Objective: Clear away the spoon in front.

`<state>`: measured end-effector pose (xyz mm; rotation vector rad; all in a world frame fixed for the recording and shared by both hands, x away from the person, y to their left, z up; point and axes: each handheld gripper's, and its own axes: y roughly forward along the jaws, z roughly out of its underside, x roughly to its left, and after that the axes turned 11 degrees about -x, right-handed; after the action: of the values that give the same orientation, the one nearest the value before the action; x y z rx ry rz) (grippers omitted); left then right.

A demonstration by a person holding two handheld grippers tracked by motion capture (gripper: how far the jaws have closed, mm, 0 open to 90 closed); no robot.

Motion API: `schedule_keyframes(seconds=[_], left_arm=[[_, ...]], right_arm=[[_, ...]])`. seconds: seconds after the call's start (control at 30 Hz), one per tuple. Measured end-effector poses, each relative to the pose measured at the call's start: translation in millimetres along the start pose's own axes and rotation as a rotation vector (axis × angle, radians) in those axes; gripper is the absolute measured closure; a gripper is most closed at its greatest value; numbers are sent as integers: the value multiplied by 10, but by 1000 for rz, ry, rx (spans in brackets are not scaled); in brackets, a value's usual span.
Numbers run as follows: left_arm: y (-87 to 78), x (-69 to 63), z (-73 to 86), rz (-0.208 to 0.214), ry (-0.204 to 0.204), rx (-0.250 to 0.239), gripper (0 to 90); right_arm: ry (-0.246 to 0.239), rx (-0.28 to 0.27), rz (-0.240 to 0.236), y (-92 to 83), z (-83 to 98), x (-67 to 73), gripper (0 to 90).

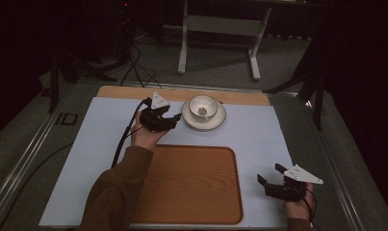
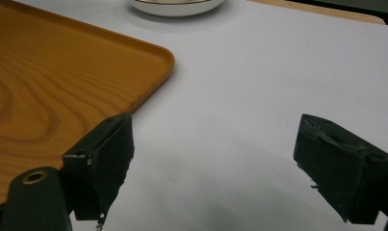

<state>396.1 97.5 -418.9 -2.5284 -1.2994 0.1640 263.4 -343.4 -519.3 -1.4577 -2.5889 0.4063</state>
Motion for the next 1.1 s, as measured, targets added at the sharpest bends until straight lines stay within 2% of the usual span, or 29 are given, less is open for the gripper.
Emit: schedule_keyframes(seconds=[0.3, 0.63, 1.1], left_arm=[[140, -98, -82, 61, 11, -7, 435], [318, -241, -189, 80, 26, 10, 436], [595, -527, -248, 127, 44, 25, 428]], right_arm=[[-1, 0, -1, -1, -1, 1, 139], [-1, 0, 0, -1, -1, -2, 139], [3, -2, 0, -5, -1, -7, 139]])
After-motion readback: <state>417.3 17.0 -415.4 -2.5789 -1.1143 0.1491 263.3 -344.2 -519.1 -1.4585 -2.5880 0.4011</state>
